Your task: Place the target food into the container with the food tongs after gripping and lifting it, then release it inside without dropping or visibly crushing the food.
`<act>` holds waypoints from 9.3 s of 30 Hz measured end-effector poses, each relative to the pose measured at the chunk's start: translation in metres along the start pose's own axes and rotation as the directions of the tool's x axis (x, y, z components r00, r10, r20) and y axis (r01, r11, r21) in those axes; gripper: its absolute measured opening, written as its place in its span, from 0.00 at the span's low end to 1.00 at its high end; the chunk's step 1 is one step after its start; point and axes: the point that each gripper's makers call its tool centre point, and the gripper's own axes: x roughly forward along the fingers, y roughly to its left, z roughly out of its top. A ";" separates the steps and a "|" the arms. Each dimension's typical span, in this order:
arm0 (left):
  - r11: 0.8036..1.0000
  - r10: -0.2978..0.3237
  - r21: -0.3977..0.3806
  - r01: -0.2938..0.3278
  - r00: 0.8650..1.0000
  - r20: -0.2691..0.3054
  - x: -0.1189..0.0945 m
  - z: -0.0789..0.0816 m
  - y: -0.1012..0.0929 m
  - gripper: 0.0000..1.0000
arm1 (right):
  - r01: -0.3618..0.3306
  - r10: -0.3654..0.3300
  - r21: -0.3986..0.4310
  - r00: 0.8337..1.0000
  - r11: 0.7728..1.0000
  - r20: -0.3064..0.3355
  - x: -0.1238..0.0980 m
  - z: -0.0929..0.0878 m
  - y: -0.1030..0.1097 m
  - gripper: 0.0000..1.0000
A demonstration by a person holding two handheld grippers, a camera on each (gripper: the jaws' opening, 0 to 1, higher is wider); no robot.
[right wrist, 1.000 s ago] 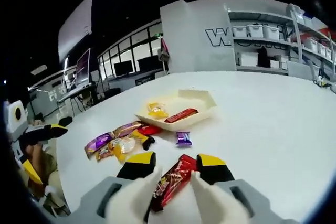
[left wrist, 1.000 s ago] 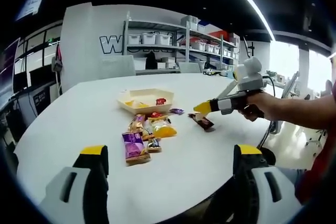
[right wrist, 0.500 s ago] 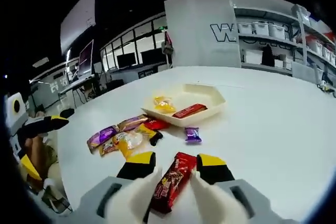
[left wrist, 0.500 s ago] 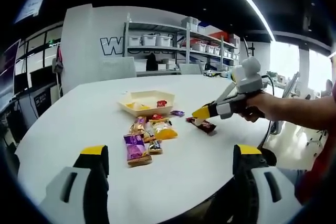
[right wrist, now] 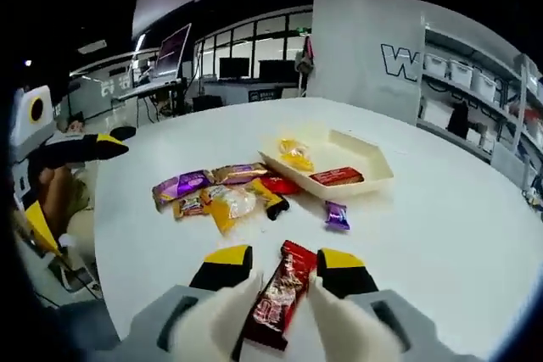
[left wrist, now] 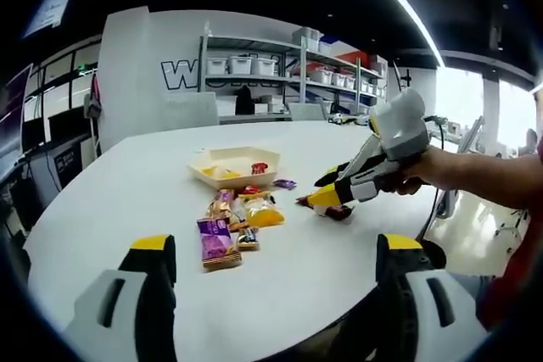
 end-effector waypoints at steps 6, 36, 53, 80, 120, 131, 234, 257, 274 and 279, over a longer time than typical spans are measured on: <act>1.000 -0.007 0.002 0.007 1.000 0.006 0.002 0.002 -0.004 0.96 | 0.000 0.000 -0.023 1.000 1.000 0.002 -0.001 -0.001 -0.002 0.21; 0.999 0.015 -0.033 -0.015 1.000 0.003 -0.005 -0.006 0.010 0.96 | -0.072 0.041 0.200 0.987 0.977 0.155 -0.010 0.065 -0.026 0.20; 0.999 0.037 -0.035 -0.036 0.999 0.030 0.001 0.001 0.015 0.99 | -0.058 0.029 0.146 0.981 0.988 0.191 -0.005 0.104 -0.044 0.20; 0.996 0.069 -0.051 -0.069 0.998 0.006 -0.009 -0.007 0.029 0.99 | -0.075 0.050 0.104 0.973 0.992 0.224 0.018 0.152 -0.047 0.20; 0.997 0.072 -0.023 -0.072 0.997 -0.002 -0.016 0.000 0.041 0.98 | -0.023 0.009 0.049 0.965 0.999 0.262 0.041 0.209 -0.079 0.21; 0.997 0.066 -0.025 -0.066 0.998 -0.004 -0.016 -0.002 0.038 0.98 | -0.022 0.010 0.042 0.966 0.999 0.258 0.035 0.207 -0.076 0.21; 0.998 0.057 -0.023 -0.057 0.998 -0.009 -0.021 -0.004 0.026 0.98 | -0.015 0.004 0.170 0.998 0.985 0.065 0.060 0.035 -0.070 0.24; 0.998 0.056 -0.032 -0.056 0.998 -0.019 -0.021 -0.006 0.024 0.98 | 0.004 -0.006 0.041 0.999 0.999 0.051 0.058 0.031 -0.064 0.19; 0.999 0.042 -0.025 -0.042 0.999 -0.016 -0.019 -0.003 0.018 0.98 | -0.036 0.016 0.145 0.991 0.989 0.136 0.023 0.045 -0.064 0.19; 0.999 0.037 -0.026 -0.037 0.999 -0.010 -0.019 0.001 0.017 0.98 | -0.036 0.017 0.133 0.990 0.990 0.139 0.018 0.044 -0.069 0.19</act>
